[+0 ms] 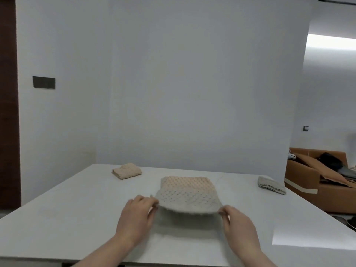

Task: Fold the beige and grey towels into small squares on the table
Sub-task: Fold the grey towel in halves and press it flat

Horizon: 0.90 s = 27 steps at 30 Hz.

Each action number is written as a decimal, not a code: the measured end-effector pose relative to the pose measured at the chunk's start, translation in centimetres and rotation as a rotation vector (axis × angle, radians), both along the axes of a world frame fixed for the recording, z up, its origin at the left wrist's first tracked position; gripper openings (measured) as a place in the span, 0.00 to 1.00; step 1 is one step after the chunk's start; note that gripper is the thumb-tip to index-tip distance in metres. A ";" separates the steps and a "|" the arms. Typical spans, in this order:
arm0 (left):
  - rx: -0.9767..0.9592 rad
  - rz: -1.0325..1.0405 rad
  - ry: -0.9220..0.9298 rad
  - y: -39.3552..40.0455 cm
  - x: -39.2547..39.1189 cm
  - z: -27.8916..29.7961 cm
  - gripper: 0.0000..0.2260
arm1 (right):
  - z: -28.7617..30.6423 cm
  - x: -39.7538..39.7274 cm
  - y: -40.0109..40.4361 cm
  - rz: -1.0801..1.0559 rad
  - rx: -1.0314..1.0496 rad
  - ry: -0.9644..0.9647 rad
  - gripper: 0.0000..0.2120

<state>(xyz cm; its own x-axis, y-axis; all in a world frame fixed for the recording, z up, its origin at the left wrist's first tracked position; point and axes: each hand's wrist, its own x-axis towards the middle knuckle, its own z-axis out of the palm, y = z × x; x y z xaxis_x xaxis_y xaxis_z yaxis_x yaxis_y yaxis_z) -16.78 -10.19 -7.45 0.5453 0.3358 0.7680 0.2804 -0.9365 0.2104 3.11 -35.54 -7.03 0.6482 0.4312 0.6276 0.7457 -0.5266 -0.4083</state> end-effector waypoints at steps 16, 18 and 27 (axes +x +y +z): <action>0.071 0.057 -0.057 1.0 -2.7 18.8 0.09 | 16.3 -1.6 1.1 0.042 0.229 -0.170 0.08; 0.032 0.113 0.069 1.2 -2.1 17.8 0.09 | 15.0 -1.1 1.6 -0.008 0.081 -0.130 0.09; -0.210 0.172 0.492 2.1 2.1 9.7 0.07 | 7.6 1.4 2.0 -0.091 -0.226 0.016 0.08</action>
